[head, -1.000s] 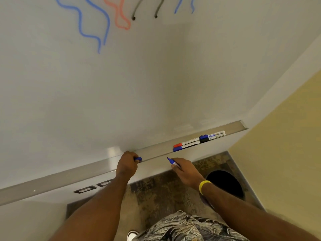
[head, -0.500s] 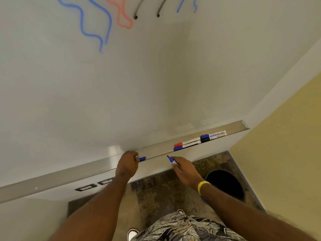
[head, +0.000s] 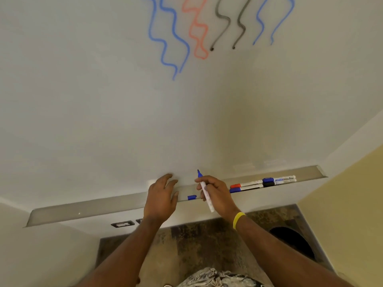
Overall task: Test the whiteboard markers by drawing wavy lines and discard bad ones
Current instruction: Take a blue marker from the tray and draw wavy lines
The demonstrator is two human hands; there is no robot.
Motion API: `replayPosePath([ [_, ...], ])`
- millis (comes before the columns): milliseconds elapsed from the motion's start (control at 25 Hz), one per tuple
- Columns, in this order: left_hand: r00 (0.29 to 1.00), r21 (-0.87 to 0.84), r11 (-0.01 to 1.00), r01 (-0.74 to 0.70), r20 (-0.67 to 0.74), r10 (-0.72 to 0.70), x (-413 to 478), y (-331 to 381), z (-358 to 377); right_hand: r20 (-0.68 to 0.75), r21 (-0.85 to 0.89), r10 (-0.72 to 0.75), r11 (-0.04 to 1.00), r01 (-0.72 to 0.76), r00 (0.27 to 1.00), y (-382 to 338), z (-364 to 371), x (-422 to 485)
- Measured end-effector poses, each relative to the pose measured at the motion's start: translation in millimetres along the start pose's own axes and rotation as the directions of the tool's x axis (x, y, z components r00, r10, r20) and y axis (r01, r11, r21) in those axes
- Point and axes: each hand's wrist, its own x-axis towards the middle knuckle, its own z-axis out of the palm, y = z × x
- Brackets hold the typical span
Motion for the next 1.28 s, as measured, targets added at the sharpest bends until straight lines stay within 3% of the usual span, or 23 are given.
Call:
replayPosePath([
  [160,0.963,0.118,0.986,-0.114,-0.230,0.139,14.2,-7.6,-40.2,0.099,0.358,-0.101,0.932,0.059,0.990,-48.7,17.7,3.8],
  [280,0.902,0.171,0.977,-0.130,-0.388,0.188,37.8,-6.2,-81.1,0.140,0.429,-0.276,0.882,0.193,0.951,-83.9,28.2,5.6],
  [440,0.767,0.224,0.964,-0.145,-0.589,0.253,76.0,-3.8,-145.5,0.099,0.444,-0.410,0.834,0.329,0.907,-136.7,39.8,-1.1],
  [520,0.709,0.256,0.958,-0.132,-0.651,0.272,94.6,-1.3,-178.8,-0.010,0.398,-0.481,0.803,0.445,0.877,-162.9,44.3,-6.1],
  [640,0.623,0.318,0.941,-0.118,-0.714,0.320,121.6,2.1,-227.1,-0.140,0.286,-0.657,0.690,0.665,0.741,-200.3,47.5,-8.2],
  [880,0.445,0.376,0.923,-0.084,-0.815,0.373,161.7,9.7,-284.7,-0.141,0.001,-0.840,0.529,0.849,0.524,-280.7,57.0,-1.8],
  [1160,0.404,0.415,0.908,-0.059,-0.822,0.401,166.3,4.1,-279.1,-0.138,-0.305,-0.953,0.300,0.904,0.270,-347.0,77.1,19.8],
  [1280,0.395,0.417,0.907,-0.060,-0.824,0.405,166.4,3.2,-276.5,-0.151,-0.376,-0.961,0.274,0.885,0.233,-350.4,79.0,28.8],
])
